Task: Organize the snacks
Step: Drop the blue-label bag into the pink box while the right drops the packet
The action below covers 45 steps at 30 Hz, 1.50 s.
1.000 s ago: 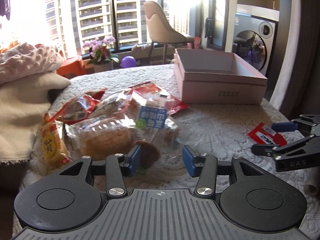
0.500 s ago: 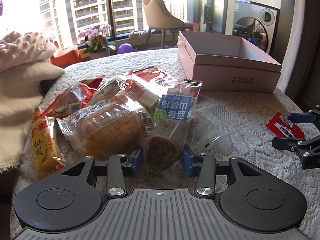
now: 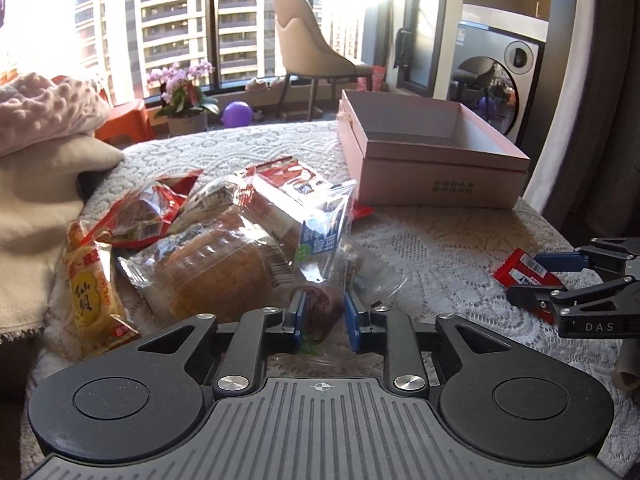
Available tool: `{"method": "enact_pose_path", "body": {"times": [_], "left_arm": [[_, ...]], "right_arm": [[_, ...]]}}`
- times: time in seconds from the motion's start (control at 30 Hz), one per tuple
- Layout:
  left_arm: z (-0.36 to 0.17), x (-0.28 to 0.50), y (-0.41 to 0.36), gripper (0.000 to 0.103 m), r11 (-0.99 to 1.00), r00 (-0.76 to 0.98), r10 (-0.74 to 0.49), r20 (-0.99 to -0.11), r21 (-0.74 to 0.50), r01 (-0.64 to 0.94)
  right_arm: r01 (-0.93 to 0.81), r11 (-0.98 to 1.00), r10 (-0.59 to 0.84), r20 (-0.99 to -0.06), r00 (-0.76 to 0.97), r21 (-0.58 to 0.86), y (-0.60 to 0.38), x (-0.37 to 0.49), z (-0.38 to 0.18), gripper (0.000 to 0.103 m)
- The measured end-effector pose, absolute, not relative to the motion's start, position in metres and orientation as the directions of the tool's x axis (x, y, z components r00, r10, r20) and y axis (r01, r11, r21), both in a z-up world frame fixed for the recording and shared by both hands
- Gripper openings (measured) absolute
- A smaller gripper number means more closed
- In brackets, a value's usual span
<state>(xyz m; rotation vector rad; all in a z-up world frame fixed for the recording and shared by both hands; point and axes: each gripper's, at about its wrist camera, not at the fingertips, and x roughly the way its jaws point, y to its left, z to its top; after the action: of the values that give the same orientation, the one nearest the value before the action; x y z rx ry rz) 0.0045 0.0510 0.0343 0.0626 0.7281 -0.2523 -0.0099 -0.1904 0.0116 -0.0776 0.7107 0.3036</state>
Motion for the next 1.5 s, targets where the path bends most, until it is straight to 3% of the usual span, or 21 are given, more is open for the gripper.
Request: {"method": "enact_pose_path", "body": {"times": [0.03, 0.1, 0.27, 0.57, 0.67, 0.9, 1.07, 1.17, 1.23, 1.33, 1.4, 1.5], "left_arm": [[0.030, 0.010, 0.049, 0.040, 0.969, 0.710, -0.195, -0.677, -0.022, 0.246], [0.026, 0.017, 0.047, 0.047, 0.972, 0.710, -0.173, -0.683, -0.004, 0.233], [0.017, 0.033, 0.055, 0.047, 0.968, 0.674, -0.216, -0.706, -0.064, 0.243], [0.015, 0.021, 0.056, 0.042, 0.966, 0.685, -0.224, -0.693, -0.062, 0.252], [0.021, 0.012, 0.059, 0.041, 0.969, 0.697, -0.227, -0.680, -0.089, 0.230], [0.071, -0.012, 0.048, 0.041, 0.951, 0.768, -0.299, -0.566, -0.107, 0.291], [0.150, 0.021, 0.019, 0.042, 0.899, 0.819, -0.428, -0.382, -0.093, 0.427], [0.180, 0.071, 0.003, 0.046, 0.857, 0.795, -0.514, -0.321, -0.168, 0.486], [0.175, 0.115, -0.002, 0.046, 0.825, 0.746, -0.564, -0.355, -0.280, 0.491], [0.116, 0.185, -0.008, 0.045, 0.805, 0.602, -0.591, -0.537, -0.441, 0.397], [0.085, 0.197, -0.008, 0.045, 0.841, 0.595, -0.540, -0.595, -0.395, 0.369], [0.069, 0.184, 0.014, 0.046, 0.844, 0.628, -0.535, -0.565, -0.390, 0.368]], "right_arm": [[-0.301, 0.953, 0.246, -0.650, 0.719, 0.027, -0.190, -0.010, 0.012, 0.059], [-0.307, 0.952, 0.245, -0.652, 0.717, 0.019, -0.188, -0.010, 0.011, 0.061], [-0.317, 0.948, 0.254, -0.655, 0.711, 0.023, -0.187, -0.010, 0.011, 0.072], [-0.317, 0.948, 0.256, -0.655, 0.711, 0.025, -0.187, -0.009, 0.010, 0.073], [-0.299, 0.954, 0.241, -0.643, 0.727, 0.019, -0.188, -0.012, 0.013, 0.057], [-0.321, 0.947, 0.268, -0.592, 0.760, 0.016, -0.191, -0.019, 0.039, 0.054], [-0.301, 0.952, 0.249, -0.420, 0.872, -0.060, -0.203, -0.007, 0.109, 0.054], [-0.256, 0.960, 0.207, -0.334, 0.920, -0.110, -0.206, 0.022, 0.152, 0.054], [-0.230, 0.965, 0.180, -0.323, 0.929, -0.123, -0.205, 0.047, 0.166, 0.056], [-0.251, 0.962, 0.190, -0.404, 0.895, -0.105, -0.204, 0.092, 0.161, 0.065], [-0.211, 0.974, 0.144, -0.486, 0.862, -0.086, -0.204, 0.117, 0.143, 0.067], [-0.216, 0.975, 0.151, -0.539, 0.829, -0.059, -0.207, 0.123, 0.118, 0.067]]}}
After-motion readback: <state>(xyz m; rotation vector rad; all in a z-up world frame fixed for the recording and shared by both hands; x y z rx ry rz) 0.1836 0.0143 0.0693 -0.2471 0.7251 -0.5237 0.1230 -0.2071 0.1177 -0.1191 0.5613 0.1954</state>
